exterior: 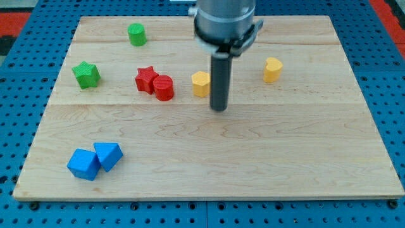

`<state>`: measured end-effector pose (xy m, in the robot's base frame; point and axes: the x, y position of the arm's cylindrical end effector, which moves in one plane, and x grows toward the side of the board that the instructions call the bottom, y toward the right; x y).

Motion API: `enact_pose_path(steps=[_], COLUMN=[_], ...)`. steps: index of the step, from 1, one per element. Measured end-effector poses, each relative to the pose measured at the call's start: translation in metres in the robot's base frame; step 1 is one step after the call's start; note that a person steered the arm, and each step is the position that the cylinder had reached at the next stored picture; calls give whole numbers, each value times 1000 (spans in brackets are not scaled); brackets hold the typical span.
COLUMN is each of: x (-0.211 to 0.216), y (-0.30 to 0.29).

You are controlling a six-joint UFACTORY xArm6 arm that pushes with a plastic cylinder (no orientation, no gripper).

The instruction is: Keep red blocks in a vertical line

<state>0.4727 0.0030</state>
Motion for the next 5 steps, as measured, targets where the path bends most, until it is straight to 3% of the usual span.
enact_pose_path(steps=[1,3,5], x=[-15,-47,-100], y=[-114,-51,-64])
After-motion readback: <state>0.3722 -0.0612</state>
